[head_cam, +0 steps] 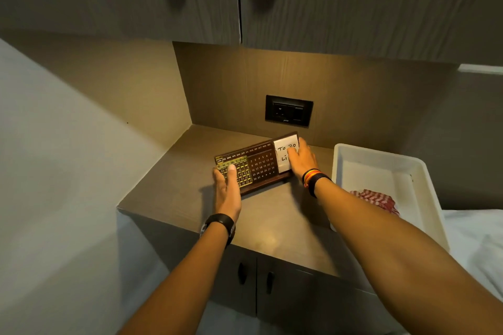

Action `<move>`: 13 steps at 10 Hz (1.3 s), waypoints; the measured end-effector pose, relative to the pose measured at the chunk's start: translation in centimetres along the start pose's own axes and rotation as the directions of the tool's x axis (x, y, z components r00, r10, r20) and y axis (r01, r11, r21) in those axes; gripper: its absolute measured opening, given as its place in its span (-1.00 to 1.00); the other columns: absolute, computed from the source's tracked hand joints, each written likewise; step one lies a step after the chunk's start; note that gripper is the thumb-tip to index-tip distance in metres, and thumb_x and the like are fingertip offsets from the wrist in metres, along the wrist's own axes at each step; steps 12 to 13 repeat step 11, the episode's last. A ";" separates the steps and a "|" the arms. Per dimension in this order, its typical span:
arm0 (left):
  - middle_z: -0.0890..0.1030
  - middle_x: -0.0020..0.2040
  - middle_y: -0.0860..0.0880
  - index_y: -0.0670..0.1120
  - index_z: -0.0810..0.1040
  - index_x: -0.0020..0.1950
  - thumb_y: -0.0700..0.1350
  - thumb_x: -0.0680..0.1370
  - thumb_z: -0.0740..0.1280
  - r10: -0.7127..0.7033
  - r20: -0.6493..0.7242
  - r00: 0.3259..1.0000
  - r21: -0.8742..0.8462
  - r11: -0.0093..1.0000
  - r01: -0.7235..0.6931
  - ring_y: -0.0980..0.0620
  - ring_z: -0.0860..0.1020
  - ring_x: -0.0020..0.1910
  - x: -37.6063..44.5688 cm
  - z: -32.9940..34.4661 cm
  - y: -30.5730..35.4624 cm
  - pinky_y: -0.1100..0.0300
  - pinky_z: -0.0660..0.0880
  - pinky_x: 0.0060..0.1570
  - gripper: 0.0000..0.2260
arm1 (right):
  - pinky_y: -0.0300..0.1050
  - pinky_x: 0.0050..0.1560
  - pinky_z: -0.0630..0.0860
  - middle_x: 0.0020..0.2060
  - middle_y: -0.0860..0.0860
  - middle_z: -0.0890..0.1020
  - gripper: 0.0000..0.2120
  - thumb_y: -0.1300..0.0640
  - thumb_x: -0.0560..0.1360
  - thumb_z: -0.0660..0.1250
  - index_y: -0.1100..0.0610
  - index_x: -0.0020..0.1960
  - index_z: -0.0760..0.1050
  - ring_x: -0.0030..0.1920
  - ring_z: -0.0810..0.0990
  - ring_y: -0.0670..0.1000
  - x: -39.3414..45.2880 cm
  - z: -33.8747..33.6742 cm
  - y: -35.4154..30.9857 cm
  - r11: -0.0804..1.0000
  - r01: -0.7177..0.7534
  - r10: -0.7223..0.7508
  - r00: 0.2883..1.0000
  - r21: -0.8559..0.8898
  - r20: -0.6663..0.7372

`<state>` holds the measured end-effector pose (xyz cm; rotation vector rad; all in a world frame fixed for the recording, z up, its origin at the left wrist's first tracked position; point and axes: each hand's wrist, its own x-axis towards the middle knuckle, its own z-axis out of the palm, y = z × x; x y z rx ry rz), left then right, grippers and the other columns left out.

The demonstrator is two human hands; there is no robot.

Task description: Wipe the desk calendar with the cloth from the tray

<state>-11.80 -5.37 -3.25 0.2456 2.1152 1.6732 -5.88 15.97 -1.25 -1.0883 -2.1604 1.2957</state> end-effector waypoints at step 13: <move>-0.08 0.71 -0.05 -0.04 -0.12 0.70 0.37 0.62 -0.08 0.406 0.270 0.873 0.342 0.807 -0.481 -0.04 -0.08 0.68 4.8 -5.2 2.0 -0.04 -0.09 0.63 -0.23 | -0.18 0.29 0.35 0.52 0.07 0.37 -0.46 0.16 0.69 0.16 0.07 0.63 0.11 0.39 0.38 -0.08 -16.5 0.7 -2.8 0.952 -0.018 0.142 0.910 0.305 -0.390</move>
